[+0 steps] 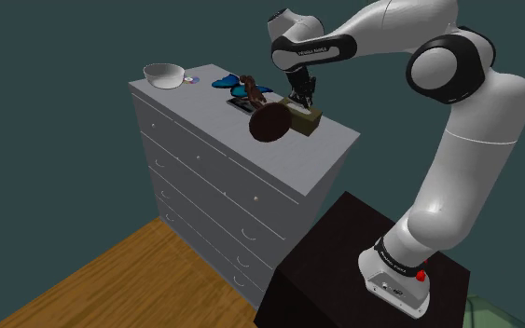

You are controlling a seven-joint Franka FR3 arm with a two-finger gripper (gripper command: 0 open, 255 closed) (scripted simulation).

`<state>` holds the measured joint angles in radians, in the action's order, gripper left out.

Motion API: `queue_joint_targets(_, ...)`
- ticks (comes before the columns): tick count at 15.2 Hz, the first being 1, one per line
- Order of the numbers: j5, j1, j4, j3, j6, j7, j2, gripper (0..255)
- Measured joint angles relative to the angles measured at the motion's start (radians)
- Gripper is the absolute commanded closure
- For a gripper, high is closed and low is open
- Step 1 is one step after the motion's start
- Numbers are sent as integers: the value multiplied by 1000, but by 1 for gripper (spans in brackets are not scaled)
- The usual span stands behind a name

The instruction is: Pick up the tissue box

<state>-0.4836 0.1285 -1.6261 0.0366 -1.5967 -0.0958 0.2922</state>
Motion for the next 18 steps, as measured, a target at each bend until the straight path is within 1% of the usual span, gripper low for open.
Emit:
queue_joint_targets(5,1,-1,22,0,23,10,-2,255)
queue_joint_targets(18,-2,-10,168,0,165,76,-13,255)
